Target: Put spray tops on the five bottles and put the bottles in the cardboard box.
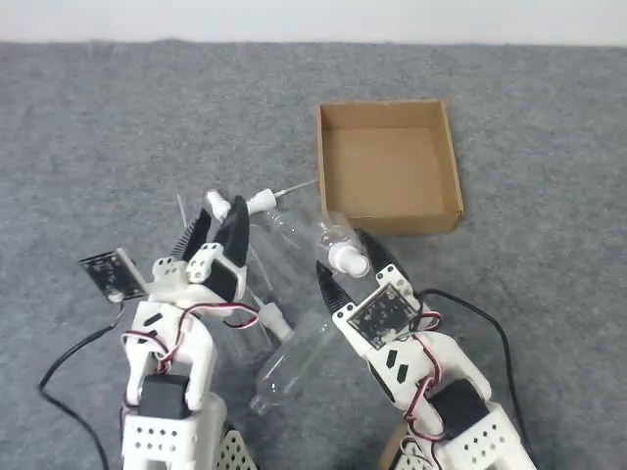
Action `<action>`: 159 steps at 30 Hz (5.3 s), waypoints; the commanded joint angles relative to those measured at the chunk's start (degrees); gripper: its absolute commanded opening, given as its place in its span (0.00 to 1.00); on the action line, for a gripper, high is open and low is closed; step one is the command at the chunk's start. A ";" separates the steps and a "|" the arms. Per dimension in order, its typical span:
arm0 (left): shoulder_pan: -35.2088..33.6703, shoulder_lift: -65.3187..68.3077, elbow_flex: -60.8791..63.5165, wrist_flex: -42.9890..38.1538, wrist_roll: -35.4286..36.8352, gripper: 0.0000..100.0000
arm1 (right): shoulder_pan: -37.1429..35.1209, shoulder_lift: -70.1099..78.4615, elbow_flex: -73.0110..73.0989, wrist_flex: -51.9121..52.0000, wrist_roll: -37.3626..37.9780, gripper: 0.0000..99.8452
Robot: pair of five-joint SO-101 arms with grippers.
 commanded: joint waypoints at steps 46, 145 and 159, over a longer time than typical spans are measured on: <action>-3.52 -1.14 -0.75 2.37 -13.36 0.19 | 4.70 9.71 -29.45 18.15 2.20 0.11; -3.43 -1.05 -0.75 3.43 -13.45 0.19 | 17.80 131.65 -99.69 -11.03 -16.44 0.12; -3.52 -1.05 -0.75 3.43 -13.45 0.19 | 17.71 131.56 -99.34 -10.86 -16.44 0.23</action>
